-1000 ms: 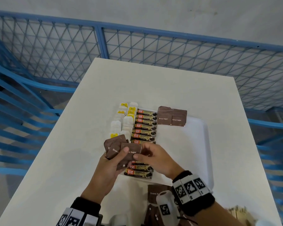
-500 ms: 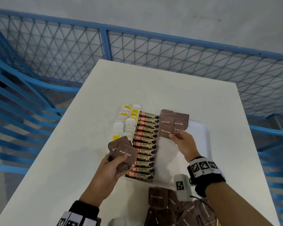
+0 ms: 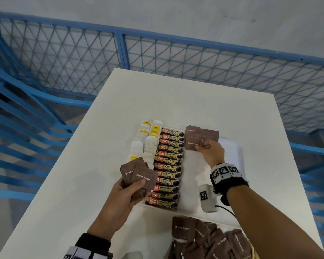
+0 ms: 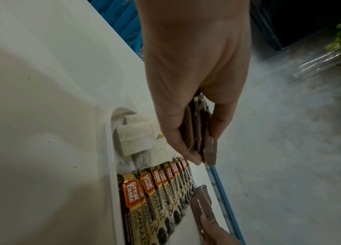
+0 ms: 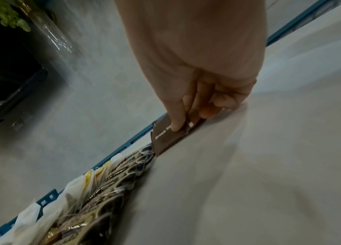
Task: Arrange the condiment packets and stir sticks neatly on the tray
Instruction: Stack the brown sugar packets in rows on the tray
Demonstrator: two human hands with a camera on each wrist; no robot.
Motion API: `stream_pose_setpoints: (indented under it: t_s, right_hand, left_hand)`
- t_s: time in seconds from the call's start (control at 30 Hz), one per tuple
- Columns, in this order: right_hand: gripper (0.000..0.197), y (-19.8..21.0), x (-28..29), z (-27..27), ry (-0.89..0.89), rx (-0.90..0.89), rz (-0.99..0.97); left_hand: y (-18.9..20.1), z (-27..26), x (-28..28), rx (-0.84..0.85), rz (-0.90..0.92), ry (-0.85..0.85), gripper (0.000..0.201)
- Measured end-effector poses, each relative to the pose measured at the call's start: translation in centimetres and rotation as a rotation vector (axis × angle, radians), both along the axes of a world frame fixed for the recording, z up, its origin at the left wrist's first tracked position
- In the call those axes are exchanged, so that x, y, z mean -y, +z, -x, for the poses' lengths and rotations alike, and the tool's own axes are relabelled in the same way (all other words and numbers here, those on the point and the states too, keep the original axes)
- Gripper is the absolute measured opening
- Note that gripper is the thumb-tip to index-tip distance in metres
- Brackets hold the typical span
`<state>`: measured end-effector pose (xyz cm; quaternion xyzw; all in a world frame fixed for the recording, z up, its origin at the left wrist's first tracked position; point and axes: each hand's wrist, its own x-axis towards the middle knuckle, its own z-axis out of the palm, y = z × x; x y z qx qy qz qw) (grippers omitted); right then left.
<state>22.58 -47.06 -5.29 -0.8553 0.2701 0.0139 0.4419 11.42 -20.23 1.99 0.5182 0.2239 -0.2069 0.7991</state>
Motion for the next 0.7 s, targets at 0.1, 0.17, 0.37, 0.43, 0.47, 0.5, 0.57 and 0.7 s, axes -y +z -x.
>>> stream_pose_setpoints:
  t_s: [0.1,0.17,0.37,0.43,0.47,0.5,0.57,0.7]
  right_hand:
    - [0.018,-0.1,-0.1,-0.1,-0.007,-0.012,0.033]
    - [0.016,-0.1,-0.2,-0.1,-0.014,0.004,0.038]
    - [0.036,-0.5,-0.1,0.3,-0.043,0.021,0.083]
    - [0.039,0.0,-0.6,1.0,-0.049,0.056,0.097]
    - [0.036,0.5,-1.1,1.5,-0.028,0.076,0.098]
    - [0.031,1.3,-1.8,2.1,0.011,0.089,0.082]
    - [0.023,3.0,-3.5,3.7,0.142,0.082,-0.011]
    - [0.03,5.6,-6.5,7.4,0.441,-0.043,-0.336]
  left_hand:
    - [-0.1,-0.1,0.0,0.003,0.003,0.004,0.021]
    - [-0.1,-0.1,0.1,0.011,0.003,0.0,0.022]
    - [0.2,-0.4,0.6,0.027,-0.025,-0.007,0.019]
    - [0.1,-0.5,0.9,0.021,-0.037,-0.001,0.019]
    - [0.0,-0.5,1.0,0.019,-0.043,0.001,0.02]
    - [0.0,-0.5,1.2,0.019,-0.05,0.0,0.02]
    - [0.0,-0.6,1.5,0.025,-0.067,-0.008,0.022]
    - [0.0,-0.7,2.2,0.012,-0.093,-0.012,0.023]
